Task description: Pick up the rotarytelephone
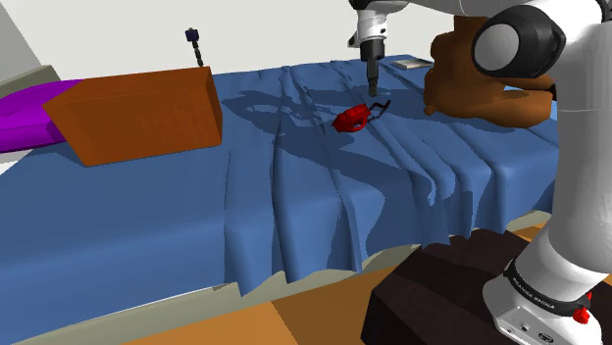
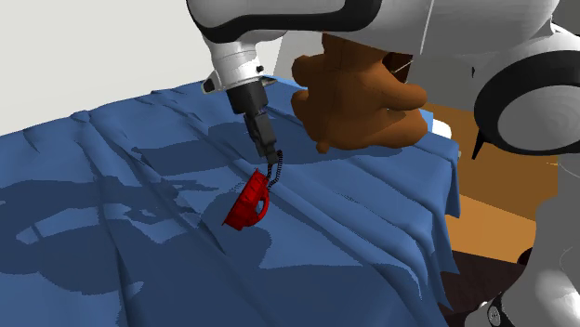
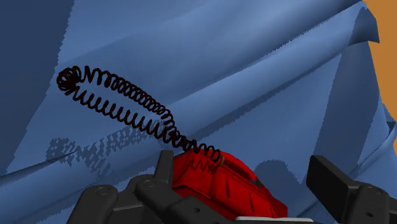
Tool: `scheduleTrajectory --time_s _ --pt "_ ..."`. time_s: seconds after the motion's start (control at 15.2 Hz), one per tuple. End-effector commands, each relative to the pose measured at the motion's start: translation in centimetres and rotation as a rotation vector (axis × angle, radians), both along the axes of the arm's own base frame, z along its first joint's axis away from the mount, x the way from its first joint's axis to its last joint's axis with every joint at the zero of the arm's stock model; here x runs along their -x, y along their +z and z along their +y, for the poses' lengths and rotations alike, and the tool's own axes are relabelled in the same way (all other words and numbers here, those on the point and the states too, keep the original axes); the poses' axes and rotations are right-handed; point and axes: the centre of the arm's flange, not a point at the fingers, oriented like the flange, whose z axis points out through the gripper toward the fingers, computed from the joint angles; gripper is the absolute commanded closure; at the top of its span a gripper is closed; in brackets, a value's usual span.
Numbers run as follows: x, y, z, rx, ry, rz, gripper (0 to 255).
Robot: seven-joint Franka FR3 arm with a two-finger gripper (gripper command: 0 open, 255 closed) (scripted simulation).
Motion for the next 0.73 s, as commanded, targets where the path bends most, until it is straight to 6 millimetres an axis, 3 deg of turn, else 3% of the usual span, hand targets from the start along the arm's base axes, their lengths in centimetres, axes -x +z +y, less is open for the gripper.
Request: scheduleTrajectory --time_s 0.0,0.53,0.59,0.66 --pt "-1.1 -1.1 0.0 -0.015 0.019 0.009 0" --pt "-1.1 -4.6 0.0 -0.015 0.019 0.009 0" --pt "-1.0 -4.6 0.1 -0.014 0.019 0.009 255" --pt "-1.0 -4.7 0.1 -0.014 0.019 0.009 255"
